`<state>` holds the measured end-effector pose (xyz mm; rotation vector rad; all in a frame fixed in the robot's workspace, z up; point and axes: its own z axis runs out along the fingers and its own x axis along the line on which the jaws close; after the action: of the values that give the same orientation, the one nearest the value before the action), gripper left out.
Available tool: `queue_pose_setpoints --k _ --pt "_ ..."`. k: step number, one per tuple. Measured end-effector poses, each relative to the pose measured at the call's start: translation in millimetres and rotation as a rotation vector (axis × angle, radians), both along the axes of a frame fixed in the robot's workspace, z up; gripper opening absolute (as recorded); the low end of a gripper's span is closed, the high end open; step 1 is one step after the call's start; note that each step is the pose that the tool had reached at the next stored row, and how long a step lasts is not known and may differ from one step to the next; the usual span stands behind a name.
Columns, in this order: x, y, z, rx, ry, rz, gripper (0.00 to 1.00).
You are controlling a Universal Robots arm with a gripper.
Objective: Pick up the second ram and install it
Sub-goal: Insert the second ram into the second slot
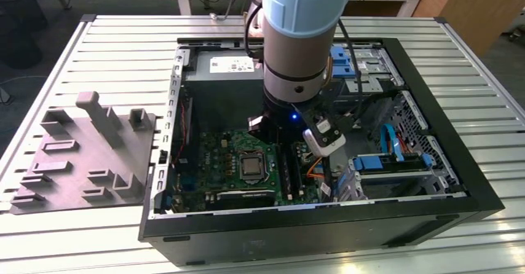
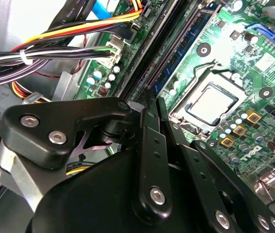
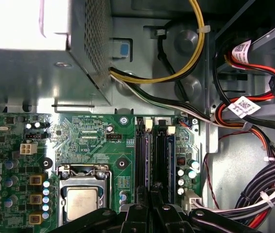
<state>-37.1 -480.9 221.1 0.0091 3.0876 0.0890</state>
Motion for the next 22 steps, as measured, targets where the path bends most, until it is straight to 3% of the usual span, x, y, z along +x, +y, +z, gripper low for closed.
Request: queue_pose_setpoints --k 22 --pt "0.6 0.1 -2.7 0.0001 0.0 -0.016 0.14"
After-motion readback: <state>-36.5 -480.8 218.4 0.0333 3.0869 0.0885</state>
